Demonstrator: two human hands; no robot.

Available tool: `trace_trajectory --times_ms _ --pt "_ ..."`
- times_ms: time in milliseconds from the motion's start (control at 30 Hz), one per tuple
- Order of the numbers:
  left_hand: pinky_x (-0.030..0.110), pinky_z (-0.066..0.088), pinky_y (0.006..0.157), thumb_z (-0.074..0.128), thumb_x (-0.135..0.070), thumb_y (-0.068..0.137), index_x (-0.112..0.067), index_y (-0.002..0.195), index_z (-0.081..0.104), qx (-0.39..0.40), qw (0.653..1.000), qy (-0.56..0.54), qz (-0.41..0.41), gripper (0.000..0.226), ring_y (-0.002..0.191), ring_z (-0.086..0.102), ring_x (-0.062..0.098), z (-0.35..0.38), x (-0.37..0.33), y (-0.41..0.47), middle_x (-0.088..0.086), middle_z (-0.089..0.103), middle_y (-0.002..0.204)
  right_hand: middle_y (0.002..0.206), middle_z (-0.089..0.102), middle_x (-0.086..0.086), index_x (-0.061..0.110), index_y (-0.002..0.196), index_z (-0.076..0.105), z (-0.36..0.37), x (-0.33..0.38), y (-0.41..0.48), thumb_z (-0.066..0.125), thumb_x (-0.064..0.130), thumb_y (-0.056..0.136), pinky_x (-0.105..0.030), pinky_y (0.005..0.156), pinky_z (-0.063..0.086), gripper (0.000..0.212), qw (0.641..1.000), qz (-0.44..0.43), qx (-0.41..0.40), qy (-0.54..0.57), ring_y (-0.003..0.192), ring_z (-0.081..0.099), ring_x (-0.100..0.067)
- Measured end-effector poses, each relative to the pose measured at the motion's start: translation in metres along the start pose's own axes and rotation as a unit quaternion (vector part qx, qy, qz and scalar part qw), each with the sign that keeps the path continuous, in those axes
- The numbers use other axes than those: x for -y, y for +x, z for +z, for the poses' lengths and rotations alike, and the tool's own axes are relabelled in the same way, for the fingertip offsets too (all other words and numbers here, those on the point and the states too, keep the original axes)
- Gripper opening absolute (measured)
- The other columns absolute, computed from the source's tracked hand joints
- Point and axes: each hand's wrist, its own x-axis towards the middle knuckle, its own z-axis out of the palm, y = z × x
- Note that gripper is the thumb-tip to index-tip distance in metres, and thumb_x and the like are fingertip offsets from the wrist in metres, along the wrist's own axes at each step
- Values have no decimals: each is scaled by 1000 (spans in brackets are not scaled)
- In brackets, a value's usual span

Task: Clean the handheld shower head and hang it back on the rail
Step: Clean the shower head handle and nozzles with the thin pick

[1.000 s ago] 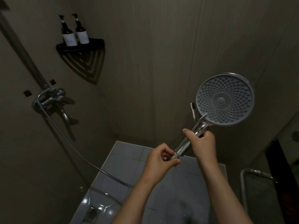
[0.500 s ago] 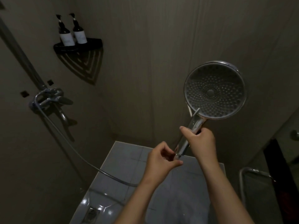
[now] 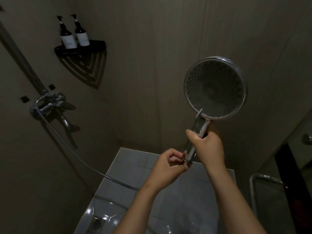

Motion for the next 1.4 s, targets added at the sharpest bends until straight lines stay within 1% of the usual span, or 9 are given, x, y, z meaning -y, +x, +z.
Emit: trace_trajectory --times_ms 100,267,467,600,800,1033,1133,1267,1400 --pt "18 49 65 77 10 64 -12 75 53 -25 999 37 22 34 62 60 2 0 -5 -4 -6 65 64 67 62 -6 16 59 54 0 1 1 66 32 83 -34 68 46 31 1000 -9 -16 -13 75 63 -29" --pt "16 44 55 83 4 57 -11 79 52 -62 993 83 51 40 55 51 4 6 -4 -4 -1 52 65 64 56 -2 17 59 50 2 2 -1 63 34 85 -32 68 42 33 1000 7 1 -30 76 59 -28" --pt "17 45 64 80 -9 67 -16 83 70 -42 992 111 50 21 67 58 1 9 0 -3 -7 62 71 67 62 -10 8 68 59 3 2 -4 62 33 84 -39 69 48 30 1000 9 8 -20 72 62 -30" --pt "9 40 62 73 -10 76 -24 76 61 -28 990 123 63 19 63 52 -3 10 1 -2 -10 56 67 63 59 -3 14 62 55 3 -1 -3 63 32 84 -35 68 45 29 1000 12 1 -13 68 59 -24" --pt "18 41 61 63 -8 86 -20 76 43 5 993 113 28 26 60 46 4 10 7 -3 -9 47 62 57 54 3 15 58 50 5 -5 -3 68 27 82 -29 57 40 32 999 2 -38 22 57 53 -14" --pt "23 46 72 51 -11 91 -12 92 53 78 994 81 -8 3 68 56 4 -2 9 -1 -2 58 78 58 57 4 16 58 54 2 -14 2 69 22 81 -25 54 40 28 998 -16 -47 42 57 55 -13" --pt "19 49 62 59 2 87 -14 88 58 46 998 42 -4 16 63 61 6 -2 8 -1 3 62 75 60 59 1 17 61 56 1 -17 5 70 22 80 -30 58 43 24 997 -11 -48 56 58 56 -15" --pt "22 51 59 75 -1 73 -14 83 63 -28 997 66 34 20 70 60 11 1 5 -3 6 64 76 56 55 2 17 58 53 0 -18 8 71 20 78 -28 53 39 27 996 -19 -63 62 52 50 -12" --pt "24 50 64 83 -4 64 -20 76 65 -78 991 95 46 27 66 57 0 3 4 -3 -10 63 67 53 52 1 15 55 51 2 -22 12 73 18 77 -27 50 37 31 994 -25 -79 67 51 48 -12"
